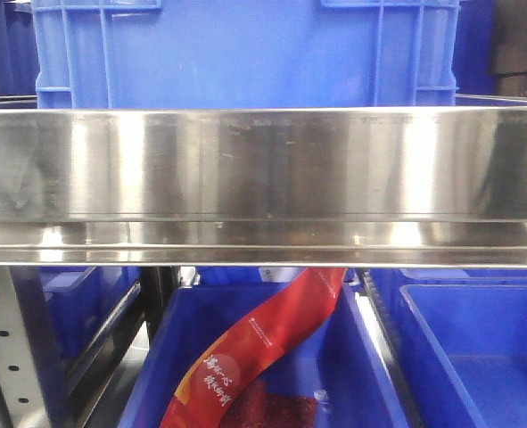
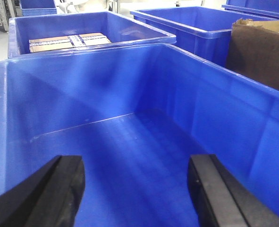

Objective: Grab block from conveyor and place in blue bin

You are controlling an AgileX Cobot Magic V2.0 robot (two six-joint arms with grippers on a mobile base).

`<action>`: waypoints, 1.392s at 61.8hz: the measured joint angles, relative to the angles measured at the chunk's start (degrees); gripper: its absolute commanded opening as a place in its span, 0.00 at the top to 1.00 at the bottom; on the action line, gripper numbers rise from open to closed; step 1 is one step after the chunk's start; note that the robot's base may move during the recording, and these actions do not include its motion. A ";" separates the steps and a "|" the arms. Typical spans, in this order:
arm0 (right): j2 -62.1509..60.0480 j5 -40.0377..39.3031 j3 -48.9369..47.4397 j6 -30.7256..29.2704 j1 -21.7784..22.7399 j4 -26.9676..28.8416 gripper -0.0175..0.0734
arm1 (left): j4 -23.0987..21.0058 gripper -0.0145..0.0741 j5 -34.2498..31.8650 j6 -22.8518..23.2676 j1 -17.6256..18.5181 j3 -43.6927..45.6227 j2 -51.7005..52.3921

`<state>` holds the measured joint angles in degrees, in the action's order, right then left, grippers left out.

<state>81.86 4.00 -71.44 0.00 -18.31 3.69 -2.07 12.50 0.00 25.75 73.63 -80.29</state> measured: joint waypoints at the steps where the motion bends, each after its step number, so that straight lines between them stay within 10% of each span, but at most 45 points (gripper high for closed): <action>1: 0.00 0.00 0.00 0.00 0.00 0.00 0.47 | 0.00 0.49 0.00 0.00 0.00 0.00 0.00; 14: -1.66 1.70 0.00 0.00 0.00 3.12 0.99 | 0.00 0.91 -0.13 0.00 0.38 0.00 0.86; 39: -9.28 1.97 2.83 0.00 0.00 4.90 0.98 | 0.00 0.96 -3.23 0.00 0.24 -4.49 10.27; 86: -54.33 -3.25 51.27 0.00 4.08 4.90 0.98 | -0.47 0.96 -4.01 0.00 -4.39 -51.27 58.16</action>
<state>27.53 0.76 -20.17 0.00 -14.23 8.59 -2.53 8.50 0.00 21.36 22.36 -22.13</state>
